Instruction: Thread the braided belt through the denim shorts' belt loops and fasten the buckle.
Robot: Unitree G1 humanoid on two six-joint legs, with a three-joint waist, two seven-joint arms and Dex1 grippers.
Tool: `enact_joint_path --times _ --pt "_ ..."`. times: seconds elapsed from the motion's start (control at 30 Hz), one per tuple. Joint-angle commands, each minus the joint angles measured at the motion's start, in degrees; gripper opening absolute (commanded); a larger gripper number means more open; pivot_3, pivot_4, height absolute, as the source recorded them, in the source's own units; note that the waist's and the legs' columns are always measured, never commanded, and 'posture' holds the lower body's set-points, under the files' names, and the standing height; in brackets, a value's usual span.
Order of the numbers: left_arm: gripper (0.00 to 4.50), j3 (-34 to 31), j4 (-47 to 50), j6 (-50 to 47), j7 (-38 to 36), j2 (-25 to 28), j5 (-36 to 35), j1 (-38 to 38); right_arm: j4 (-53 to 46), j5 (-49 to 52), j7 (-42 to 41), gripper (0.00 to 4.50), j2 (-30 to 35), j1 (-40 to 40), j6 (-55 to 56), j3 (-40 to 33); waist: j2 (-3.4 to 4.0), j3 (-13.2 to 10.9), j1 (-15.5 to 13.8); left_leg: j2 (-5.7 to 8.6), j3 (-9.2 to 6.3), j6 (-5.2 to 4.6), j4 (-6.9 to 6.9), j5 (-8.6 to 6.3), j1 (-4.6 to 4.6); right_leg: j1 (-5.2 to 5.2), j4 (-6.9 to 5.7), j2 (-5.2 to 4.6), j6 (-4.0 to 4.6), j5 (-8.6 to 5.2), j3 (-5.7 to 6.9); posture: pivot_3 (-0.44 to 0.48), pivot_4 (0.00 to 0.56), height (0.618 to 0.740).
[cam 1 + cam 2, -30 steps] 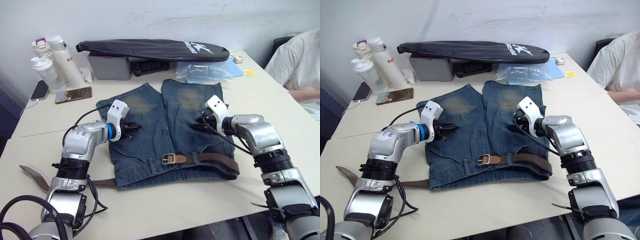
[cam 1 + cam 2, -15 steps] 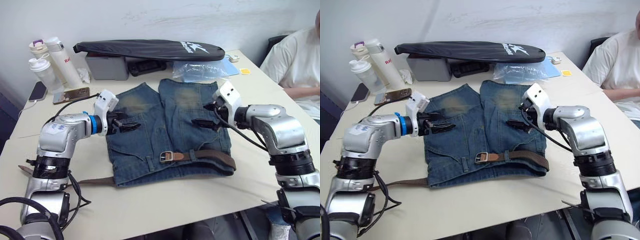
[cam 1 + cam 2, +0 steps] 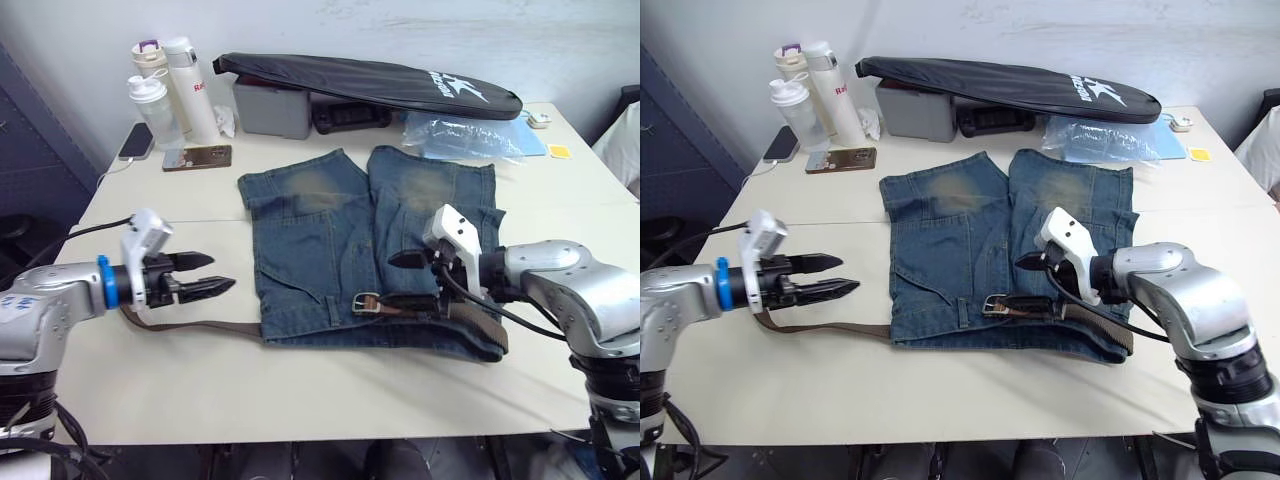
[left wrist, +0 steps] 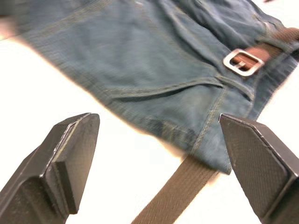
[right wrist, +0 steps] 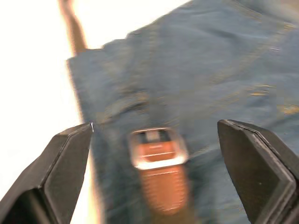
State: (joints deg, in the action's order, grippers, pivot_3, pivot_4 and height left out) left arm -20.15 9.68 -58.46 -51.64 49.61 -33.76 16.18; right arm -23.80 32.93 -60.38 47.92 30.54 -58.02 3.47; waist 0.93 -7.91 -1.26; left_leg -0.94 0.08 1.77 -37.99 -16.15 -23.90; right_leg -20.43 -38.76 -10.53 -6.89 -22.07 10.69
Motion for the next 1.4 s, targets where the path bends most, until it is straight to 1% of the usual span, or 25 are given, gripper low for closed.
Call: enact_joint_path --times 0.03,0.13,0.23,0.27,0.43,0.57,0.67,0.8,0.97,1.07,1.2,1.33,1.4 --pt "4.45 -9.9 -0.9 -3.5 3.5 0.9 -2.1 -3.3 -4.0 3.8 -4.2 4.5 3.0 0.1 0.7 -0.9 -0.19 -0.1 0.0 -0.01 0.11 0.0 0.06 0.0 0.1 0.01 0.0 0.0 -0.01 0.01 -0.08 0.0 0.15 0.643" --pt "4.45 -15.7 -0.9 -5.6 4.7 0.9 -3.6 -6.6 -4.3 4.5 -6.0 4.5 4.2 0.7 2.0 0.3 -0.63 -0.4 0.1 -0.01 0.42 0.01 0.48 0.01 0.6 0.18 0.04 -0.01 -0.03 0.02 -0.32 0.0 0.15 0.643" --pt "4.45 -24.8 -2.9 -7.1 7.7 -0.3 -3.6 -11.3 -4.1 6.4 -7.0 4.5 3.2 1.8 2.5 0.0 -0.74 -0.5 0.4 -0.08 0.52 0.13 0.69 0.08 0.7 0.18 0.09 0.04 -0.05 0.03 -0.47 0.0 0.15 0.643" --pt "4.45 -27.0 -3.5 -6.9 8.8 -0.7 -2.9 -13.1 -3.8 6.7 -6.8 4.5 2.7 2.3 2.5 0.0 -0.76 -0.5 0.6 -0.09 0.53 0.14 0.71 0.08 0.71 0.16 0.09 0.05 -0.05 0.03 -0.5 0.0 0.15 0.643" --pt "4.45 -32.2 -2.7 -5.5 11.9 -2.8 -2.4 -19.5 -1.8 6.7 -6.5 4.5 2.1 4.6 2.2 1.8 -0.84 -0.5 0.9 -0.08 0.56 0.12 0.75 0.06 0.76 0.06 0.1 0.01 -0.11 0.06 -0.7 0.0 0.15 0.643" --pt "4.45 -35.7 -3.7 -7.3 16.1 -3.7 -2.0 -21.8 -0.4 6.0 -8.1 4.5 3.0 5.9 2.8 3.9 -0.95 -0.5 0.2 -0.1 0.54 0.0 0.7 -0.04 0.75 -0.07 0.17 -0.02 -0.14 0.07 -0.87 0.0 0.15 0.643" --pt "4.45 -35.8 -6.3 -9.2 20.1 -2.8 0.0 -22.2 -0.3 5.9 -9.4 4.5 3.7 6.4 3.5 4.7 -0.91 -0.5 -0.2 -0.21 0.55 0.03 0.71 -0.06 0.75 -0.14 0.16 -0.01 -0.14 0.07 -0.93 0.0 0.15 0.643" --pt "4.45 -34.4 -8.5 -11.2 25.9 -2.6 1.3 -17.5 -0.8 6.7 -9.5 4.5 3.9 6.9 2.6 4.9 -0.96 -0.5 -0.3 -0.2 0.59 0.02 0.72 -0.09 0.75 -0.19 0.13 0.0 -0.14 0.07 -1.0 0.0 0.15 0.643" --pt "4.45 -28.2 -8.0 -13.5 29.0 -4.5 0.4 -10.3 -1.8 5.8 -7.5 4.5 4.2 6.8 2.1 4.9 -0.97 -0.5 -0.3 -0.29 0.6 0.21 0.71 -0.05 0.75 -0.17 0.15 0.01 -0.15 0.09 -1.02 0.0 0.15 0.643" --pt "4.45 -24.8 -8.3 -15.1 31.5 -6.4 0.7 -6.1 -2.4 5.5 -6.2 4.5 4.3 6.6 1.9 4.7 -0.97 -0.5 -0.2 -0.19 0.66 0.25 0.72 -0.04 0.76 -0.18 0.16 0.05 -0.17 0.1 -1.07 0.0 0.15 0.643" --pt "4.45 -24.5 -11.7 -20.0 39.5 -11.2 3.2 1.3 -3.0 5.5 -4.3 4.5 4.2 5.9 1.6 3.9 -1.02 -0.5 0.0 -0.15 0.72 0.28 0.72 -0.03 0.77 -0.18 0.15 0.1 -0.19 0.11 -1.11 0.0 0.15 0.643" --pt "4.45 -24.3 -12.5 -22.0 45.1 -15.8 5.9 4.7 -3.4 5.6 -2.9 4.5 4.7 5.2 1.7 3.2 -1.01 -0.5 -0.2 -0.18 1.08 0.33 0.73 0.0 0.85 -0.1 0.09 0.15 -0.22 0.14 -1.18 0.0 0.15 0.643" --pt "3.94 -24.1 -12.4 -21.6 46.6 -17.2 6.7 5.7 -3.7 5.5 -2.3 4.5 5.1 4.7 1.7 2.8 -0.94 -0.5 -0.2 -0.15 1.24 0.33 0.69 0.0 0.87 -0.11 0.13 0.09 -0.23 0.14 -1.24 0.0 0.15 0.643"
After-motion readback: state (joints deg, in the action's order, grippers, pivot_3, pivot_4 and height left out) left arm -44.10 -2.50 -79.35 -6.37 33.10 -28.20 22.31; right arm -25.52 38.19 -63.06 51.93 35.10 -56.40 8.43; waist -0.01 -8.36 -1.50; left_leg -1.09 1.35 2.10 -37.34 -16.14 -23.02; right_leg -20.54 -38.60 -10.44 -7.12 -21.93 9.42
